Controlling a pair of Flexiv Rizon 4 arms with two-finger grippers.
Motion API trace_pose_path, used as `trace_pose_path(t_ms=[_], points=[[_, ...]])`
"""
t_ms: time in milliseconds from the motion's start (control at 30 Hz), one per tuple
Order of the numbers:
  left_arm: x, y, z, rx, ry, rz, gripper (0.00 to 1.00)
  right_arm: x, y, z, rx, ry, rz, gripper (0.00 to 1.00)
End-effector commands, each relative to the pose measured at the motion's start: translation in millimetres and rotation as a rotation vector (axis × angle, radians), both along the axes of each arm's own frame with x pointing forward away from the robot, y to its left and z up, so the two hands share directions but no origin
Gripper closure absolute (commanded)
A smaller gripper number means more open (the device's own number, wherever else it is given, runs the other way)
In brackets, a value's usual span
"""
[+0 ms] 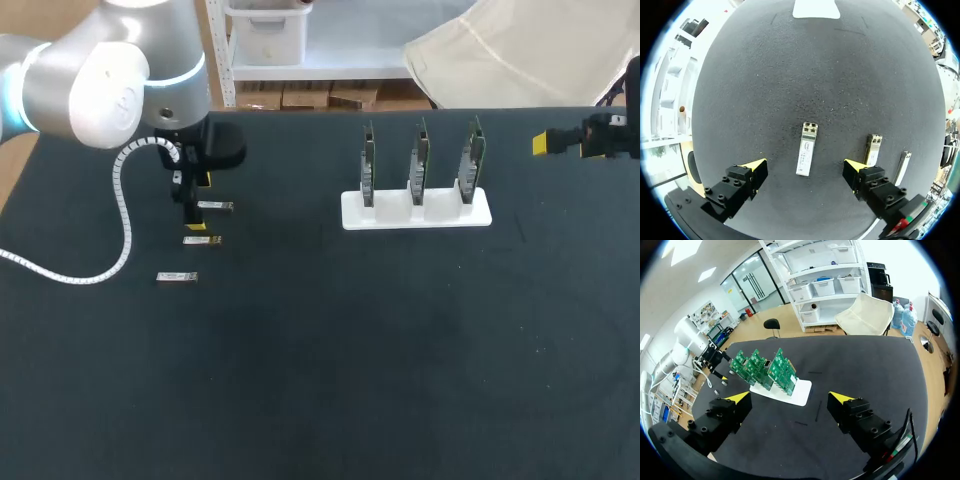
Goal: Pick up the optical module with the left hand, and insert it into the network port with the right hand.
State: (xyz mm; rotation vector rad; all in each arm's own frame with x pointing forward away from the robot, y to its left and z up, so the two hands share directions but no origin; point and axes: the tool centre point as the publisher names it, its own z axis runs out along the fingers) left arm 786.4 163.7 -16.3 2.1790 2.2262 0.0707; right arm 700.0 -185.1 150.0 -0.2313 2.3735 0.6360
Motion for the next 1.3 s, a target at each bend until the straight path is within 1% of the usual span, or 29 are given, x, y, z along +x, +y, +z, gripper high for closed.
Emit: trace_pose_path(t_ms=[33, 333, 733, 933, 1067, 1133, 1167, 1200, 1233, 1300], points=[[3.4, -0.6, -0.7, 0.001, 0.004, -0.005, 0.00, 0.0, 0.0, 0.0, 0.000, 0.000, 0.000, 0.00], [8.8, -4.4, -1.9, 0.001, 0.005, -0.004, 0.00, 0.0, 0.0, 0.0, 0.000, 0.000, 0.000, 0.00], [5.6, 1.7, -7.2, 0.016, 0.032, -0.002, 0.00, 0.0, 0.0, 0.0, 0.000, 0.000, 0.000, 0.00], [6.1, 2.4, -7.6, 0.021, 0.033, -0.003, 0.00, 0.0, 0.0, 0.0, 0.000, 0.000, 0.000, 0.00], [6.7, 0.4, -7.6, 0.019, 0.035, -0.004, 0.00, 0.0, 0.0, 0.0, 0.000, 0.000, 0.000, 0.00], [6.7, -1.1, -7.2, 0.006, 0.029, -0.014, 0.00, 0.0, 0.0, 0.0, 0.000, 0.000, 0.000, 0.00], [6.7, -1.4, -7.0, 0.007, 0.028, -0.015, 0.25, 0.0, 0.0, 0.0, 0.000, 0.000, 0.000, 0.00], [6.7, -1.9, -6.8, 0.004, 0.028, -0.015, 0.58, 0.0, 0.0, 0.0, 0.000, 0.000, 0.000, 0.00], [6.8, -2.5, -6.4, 0.001, 0.026, -0.016, 1.00, 0.0, 0.0, 0.0, 0.000, 0.000, 0.000, 0.00], [6.8, -2.9, -6.1, 0.001, 0.024, -0.018, 1.00, 0.0, 0.0, 0.0, 0.000, 0.000, 0.000, 0.00]])
